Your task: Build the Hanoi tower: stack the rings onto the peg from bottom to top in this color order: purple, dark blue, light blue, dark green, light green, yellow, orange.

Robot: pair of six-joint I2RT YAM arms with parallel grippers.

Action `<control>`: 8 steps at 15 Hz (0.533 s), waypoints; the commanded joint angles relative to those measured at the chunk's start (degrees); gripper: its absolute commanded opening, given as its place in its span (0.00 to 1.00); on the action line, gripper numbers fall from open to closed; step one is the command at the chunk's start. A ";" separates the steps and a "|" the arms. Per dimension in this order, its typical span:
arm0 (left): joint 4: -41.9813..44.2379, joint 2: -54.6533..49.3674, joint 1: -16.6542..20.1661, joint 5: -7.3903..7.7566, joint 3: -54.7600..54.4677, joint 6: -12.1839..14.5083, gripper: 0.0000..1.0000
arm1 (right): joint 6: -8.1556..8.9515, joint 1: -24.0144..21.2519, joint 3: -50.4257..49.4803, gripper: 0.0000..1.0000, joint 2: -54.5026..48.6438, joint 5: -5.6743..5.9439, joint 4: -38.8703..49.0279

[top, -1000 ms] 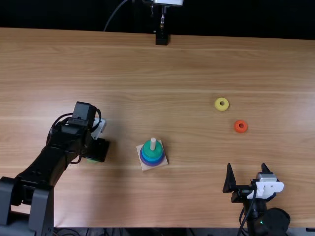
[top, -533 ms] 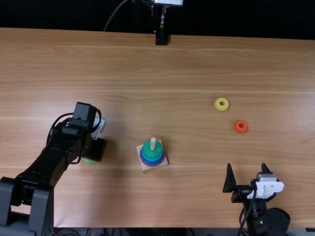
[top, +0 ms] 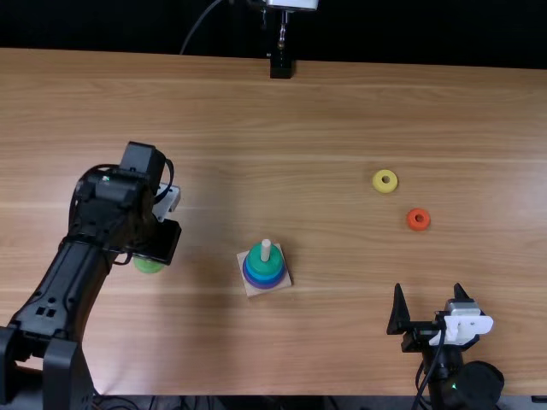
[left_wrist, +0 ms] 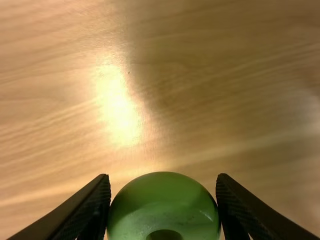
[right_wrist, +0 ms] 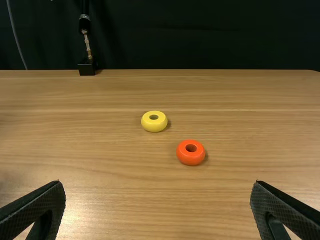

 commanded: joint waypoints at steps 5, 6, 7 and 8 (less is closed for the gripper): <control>-15.78 2.87 -4.61 0.56 20.58 -7.17 0.00 | -0.13 -0.56 -3.39 1.00 -0.73 -0.51 -4.76; -16.31 3.04 -6.11 0.67 23.30 -8.23 0.00 | -0.13 -0.56 -3.39 1.00 -0.73 -0.51 -4.76; -16.84 3.13 -7.87 0.67 26.03 -9.70 0.00 | -0.13 -0.56 -3.39 1.00 -0.73 -0.51 -4.76; -17.47 4.45 -9.62 0.56 28.58 -11.71 0.00 | -0.13 -0.56 -3.39 1.00 -0.73 -0.51 -4.76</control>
